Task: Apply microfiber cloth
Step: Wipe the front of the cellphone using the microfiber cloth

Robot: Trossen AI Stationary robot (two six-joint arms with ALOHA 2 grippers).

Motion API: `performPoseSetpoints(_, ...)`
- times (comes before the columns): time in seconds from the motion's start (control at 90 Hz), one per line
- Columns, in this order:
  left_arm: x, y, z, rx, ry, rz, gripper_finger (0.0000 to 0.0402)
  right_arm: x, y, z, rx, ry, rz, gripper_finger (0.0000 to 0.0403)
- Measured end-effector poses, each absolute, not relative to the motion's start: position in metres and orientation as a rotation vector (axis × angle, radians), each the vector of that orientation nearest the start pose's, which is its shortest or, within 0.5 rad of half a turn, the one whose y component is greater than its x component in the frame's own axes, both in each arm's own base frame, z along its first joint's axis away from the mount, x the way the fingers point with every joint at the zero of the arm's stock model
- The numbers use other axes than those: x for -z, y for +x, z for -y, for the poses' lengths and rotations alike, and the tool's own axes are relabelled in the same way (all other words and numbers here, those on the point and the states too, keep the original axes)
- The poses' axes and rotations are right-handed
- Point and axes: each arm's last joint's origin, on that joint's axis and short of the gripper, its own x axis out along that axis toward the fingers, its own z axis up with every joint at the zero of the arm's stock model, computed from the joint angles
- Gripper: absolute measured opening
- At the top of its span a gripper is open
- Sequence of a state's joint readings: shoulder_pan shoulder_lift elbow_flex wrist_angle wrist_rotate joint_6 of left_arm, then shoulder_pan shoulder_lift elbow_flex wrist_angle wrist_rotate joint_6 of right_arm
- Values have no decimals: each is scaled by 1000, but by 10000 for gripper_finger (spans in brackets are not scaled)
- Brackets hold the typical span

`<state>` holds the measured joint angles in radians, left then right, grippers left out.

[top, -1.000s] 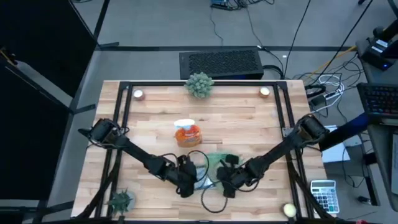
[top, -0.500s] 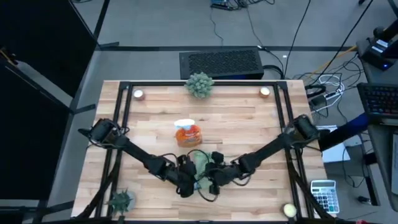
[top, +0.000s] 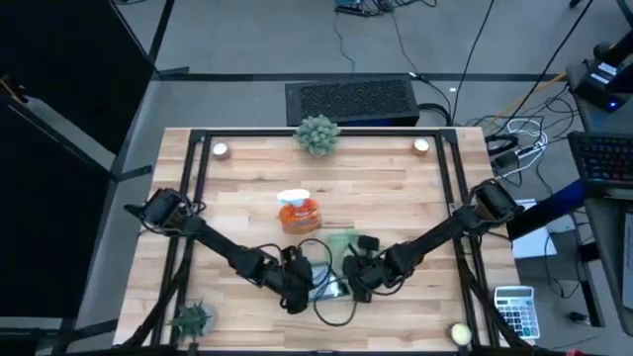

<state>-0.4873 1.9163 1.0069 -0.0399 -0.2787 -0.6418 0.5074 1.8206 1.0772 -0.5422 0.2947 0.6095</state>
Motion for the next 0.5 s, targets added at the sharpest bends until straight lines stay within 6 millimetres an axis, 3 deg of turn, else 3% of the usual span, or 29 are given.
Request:
performPoseSetpoints(0.111,-118,324,163,-95,-243,-894,150,-165,290,-154,152,109,-1127,6)
performPoseSetpoints(0.256,-118,325,162,-97,-244,-891,150,-206,320,-161,62,185,-711,6)
performPoseSetpoints(0.333,-118,325,161,-98,-245,-890,150,-198,335,-159,43,161,-640,6)
performPoseSetpoints(0.5,-118,325,161,-100,-244,-889,150,-148,358,-152,57,210,-710,7)
